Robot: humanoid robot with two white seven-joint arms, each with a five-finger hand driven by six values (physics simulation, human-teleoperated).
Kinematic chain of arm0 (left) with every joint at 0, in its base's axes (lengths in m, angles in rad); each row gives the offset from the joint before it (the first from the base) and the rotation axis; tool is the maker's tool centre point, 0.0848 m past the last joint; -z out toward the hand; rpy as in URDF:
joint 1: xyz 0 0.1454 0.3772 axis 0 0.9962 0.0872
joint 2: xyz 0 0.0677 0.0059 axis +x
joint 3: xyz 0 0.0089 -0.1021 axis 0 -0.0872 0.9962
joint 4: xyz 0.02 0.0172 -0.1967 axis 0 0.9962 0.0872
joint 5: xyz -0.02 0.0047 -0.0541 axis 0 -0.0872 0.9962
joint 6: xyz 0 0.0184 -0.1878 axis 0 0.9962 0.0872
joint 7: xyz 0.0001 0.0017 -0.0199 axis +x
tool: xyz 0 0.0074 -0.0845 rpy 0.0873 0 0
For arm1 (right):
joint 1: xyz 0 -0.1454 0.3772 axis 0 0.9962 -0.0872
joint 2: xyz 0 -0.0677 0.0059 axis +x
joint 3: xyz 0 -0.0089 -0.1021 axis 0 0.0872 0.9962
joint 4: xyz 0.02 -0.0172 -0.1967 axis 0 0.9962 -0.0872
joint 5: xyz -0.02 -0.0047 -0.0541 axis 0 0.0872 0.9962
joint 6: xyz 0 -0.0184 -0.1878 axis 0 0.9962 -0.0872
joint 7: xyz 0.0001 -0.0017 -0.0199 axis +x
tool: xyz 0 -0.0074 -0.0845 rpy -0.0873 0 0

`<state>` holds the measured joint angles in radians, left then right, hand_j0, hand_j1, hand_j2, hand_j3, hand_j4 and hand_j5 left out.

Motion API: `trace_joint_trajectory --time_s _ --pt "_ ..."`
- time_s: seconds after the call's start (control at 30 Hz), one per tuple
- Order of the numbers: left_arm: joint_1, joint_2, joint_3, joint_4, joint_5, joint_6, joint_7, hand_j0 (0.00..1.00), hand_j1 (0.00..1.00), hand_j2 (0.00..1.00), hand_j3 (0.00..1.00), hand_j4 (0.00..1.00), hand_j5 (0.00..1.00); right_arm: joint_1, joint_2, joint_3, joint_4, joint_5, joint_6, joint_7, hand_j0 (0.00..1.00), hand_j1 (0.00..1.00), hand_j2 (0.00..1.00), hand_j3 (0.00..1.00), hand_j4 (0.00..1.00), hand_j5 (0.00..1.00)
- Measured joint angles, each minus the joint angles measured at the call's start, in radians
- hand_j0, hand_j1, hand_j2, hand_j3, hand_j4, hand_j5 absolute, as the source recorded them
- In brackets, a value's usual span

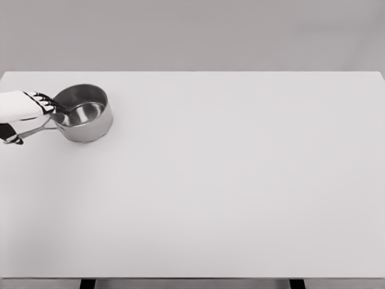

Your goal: Rotate pot handle

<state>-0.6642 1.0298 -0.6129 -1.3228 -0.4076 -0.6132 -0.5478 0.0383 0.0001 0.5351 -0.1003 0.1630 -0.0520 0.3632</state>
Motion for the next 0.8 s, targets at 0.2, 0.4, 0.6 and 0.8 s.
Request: trace_joint_trajectory --time_s 0.2,0.4,0.6,0.8 --pt "0.002 -0.004 0.003 0.019 -0.107 0.0 0.118 1.0 1.0 1.0 1.0 1.0 1.0 0.0 0.0 0.0 0.0 0.0 0.0 0.0 1.0 1.0 1.0 1.0 1.0 1.0" --pt "0.002 -0.016 0.003 0.021 -0.181 0.001 0.187 1.0 1.0 1.0 1.0 1.0 1.0 0.0 0.0 0.0 0.0 0.0 0.0 0.0 1.0 1.0 1.0 1.0 1.0 1.0" --pt "-0.011 -0.032 0.003 0.02 -0.243 0.001 0.219 1.0 1.0 1.0 1.0 1.0 1.0 0.0 0.0 0.0 0.0 0.0 0.0 0.0 1.0 1.0 1.0 1.0 1.0 1.0" --pt "-0.014 -0.036 0.003 0.014 -0.245 0.001 0.234 1.0 1.0 1.0 1.0 1.0 1.0 0.0 0.0 0.0 0.0 0.0 0.0 0.0 1.0 1.0 1.0 1.0 1.0 1.0"
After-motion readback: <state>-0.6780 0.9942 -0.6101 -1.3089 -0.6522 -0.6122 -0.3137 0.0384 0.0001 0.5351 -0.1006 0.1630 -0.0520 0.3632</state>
